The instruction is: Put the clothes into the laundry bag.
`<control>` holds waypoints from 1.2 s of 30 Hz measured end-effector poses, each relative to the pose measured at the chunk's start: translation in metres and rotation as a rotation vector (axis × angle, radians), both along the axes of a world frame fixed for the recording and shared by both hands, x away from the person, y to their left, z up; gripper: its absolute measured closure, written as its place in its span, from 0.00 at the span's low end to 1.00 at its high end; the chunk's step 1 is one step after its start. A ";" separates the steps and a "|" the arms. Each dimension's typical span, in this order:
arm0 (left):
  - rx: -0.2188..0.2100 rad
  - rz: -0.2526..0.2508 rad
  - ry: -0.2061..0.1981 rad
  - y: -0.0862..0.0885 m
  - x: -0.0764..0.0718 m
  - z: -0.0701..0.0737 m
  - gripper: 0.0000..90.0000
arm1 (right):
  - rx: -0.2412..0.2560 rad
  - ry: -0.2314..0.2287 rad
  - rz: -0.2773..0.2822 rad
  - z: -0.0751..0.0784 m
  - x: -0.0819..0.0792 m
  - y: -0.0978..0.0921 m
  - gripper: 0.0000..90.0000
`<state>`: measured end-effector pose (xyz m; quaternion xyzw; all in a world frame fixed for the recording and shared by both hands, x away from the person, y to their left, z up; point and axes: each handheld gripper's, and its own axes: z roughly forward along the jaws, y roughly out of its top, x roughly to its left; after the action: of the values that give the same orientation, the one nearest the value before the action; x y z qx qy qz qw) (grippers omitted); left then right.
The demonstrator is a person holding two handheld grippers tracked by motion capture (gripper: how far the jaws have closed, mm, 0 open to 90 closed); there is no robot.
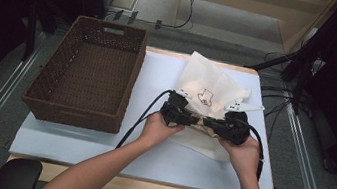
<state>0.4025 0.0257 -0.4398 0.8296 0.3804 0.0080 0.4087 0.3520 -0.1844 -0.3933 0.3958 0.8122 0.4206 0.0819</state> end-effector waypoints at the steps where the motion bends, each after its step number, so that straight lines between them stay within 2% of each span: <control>1: 0.001 -0.008 0.000 0.001 -0.001 0.001 0.60 | 0.000 0.000 -0.001 0.000 0.000 0.000 0.98; 7: 0.019 -0.049 -0.004 0.012 -0.010 0.003 0.51 | 0.004 -0.003 -0.001 0.000 0.000 -0.001 0.98; 9: 0.027 -0.045 -0.007 0.015 -0.010 0.004 0.50 | 0.002 -0.004 -0.003 0.001 0.000 -0.001 0.98; 12: -0.015 -0.050 0.014 0.027 -0.013 0.006 0.48 | 0.005 -0.008 -0.005 0.001 0.000 -0.002 0.98; 16: 0.024 -0.066 0.008 0.040 -0.021 0.008 0.46 | 0.005 -0.007 -0.006 0.001 0.000 -0.002 0.98; 19: 0.026 -0.051 0.007 0.051 -0.025 0.006 0.48 | 0.004 -0.007 -0.006 0.001 -0.001 -0.002 0.98; 20: 0.029 -0.051 0.013 0.054 -0.026 0.006 0.50 | 0.003 -0.006 -0.006 0.001 -0.001 -0.002 0.98; 22: 0.027 -0.050 0.020 0.058 -0.027 0.004 0.60 | 0.004 -0.006 -0.007 0.001 0.000 -0.002 0.98; 26: 0.095 -0.067 0.030 0.057 -0.031 -0.008 0.82 | 0.003 -0.008 -0.007 0.002 0.000 -0.001 0.98; 28: 0.105 -0.067 0.023 0.056 -0.032 -0.014 0.93 | 0.004 -0.009 -0.007 0.002 0.000 -0.001 0.98; 30: 0.113 -0.061 0.040 0.051 -0.032 -0.019 1.00 | 0.004 -0.008 -0.006 0.002 0.000 -0.001 0.98; 32: 0.131 -0.072 0.047 0.043 -0.031 -0.023 1.00 | 0.004 -0.008 -0.007 0.002 0.000 -0.001 0.98; 36: 0.148 -0.082 0.031 0.021 -0.029 -0.022 1.00 | 0.005 -0.009 -0.005 0.002 -0.001 -0.001 0.98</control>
<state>0.3738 0.0469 -0.4623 0.8724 0.3506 0.0067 0.3404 0.3514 -0.1856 -0.3908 0.3961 0.8098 0.4242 0.0857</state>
